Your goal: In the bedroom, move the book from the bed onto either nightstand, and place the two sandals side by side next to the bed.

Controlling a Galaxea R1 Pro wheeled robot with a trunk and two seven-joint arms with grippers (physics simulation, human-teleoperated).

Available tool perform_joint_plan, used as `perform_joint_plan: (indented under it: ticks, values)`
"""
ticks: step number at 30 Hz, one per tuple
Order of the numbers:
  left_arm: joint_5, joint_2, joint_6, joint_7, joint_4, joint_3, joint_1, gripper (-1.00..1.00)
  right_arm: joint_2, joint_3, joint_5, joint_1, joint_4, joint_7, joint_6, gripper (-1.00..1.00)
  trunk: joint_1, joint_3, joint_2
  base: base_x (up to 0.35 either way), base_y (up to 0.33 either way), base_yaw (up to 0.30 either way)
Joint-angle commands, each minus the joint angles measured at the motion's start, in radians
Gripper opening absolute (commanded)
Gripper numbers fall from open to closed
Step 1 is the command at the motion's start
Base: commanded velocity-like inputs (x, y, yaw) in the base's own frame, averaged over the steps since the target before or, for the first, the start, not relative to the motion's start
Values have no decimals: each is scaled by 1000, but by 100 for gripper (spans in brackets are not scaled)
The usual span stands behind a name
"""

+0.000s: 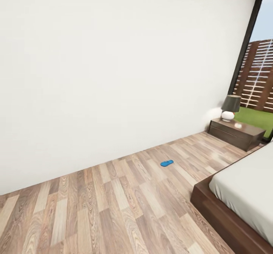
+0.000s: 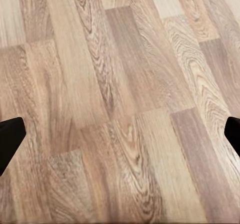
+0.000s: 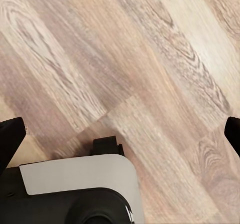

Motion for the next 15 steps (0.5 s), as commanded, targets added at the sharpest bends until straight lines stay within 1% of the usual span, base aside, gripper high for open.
perform_joint_plan:
  ticks: [1, 15]
  values:
    - [7, 0, -3, 0, 5, -1, -1, 100, 0, -3, 0, 0, 1, 0, -3, 100, 0, -1, -1, 0, 0, 293]
    - [7, 0, -3, 0, 9, -1, -1, 100, 0, -3, 0, 0, 1, 0, -4, 100, 0, -1, -1, 0, 0, 293]
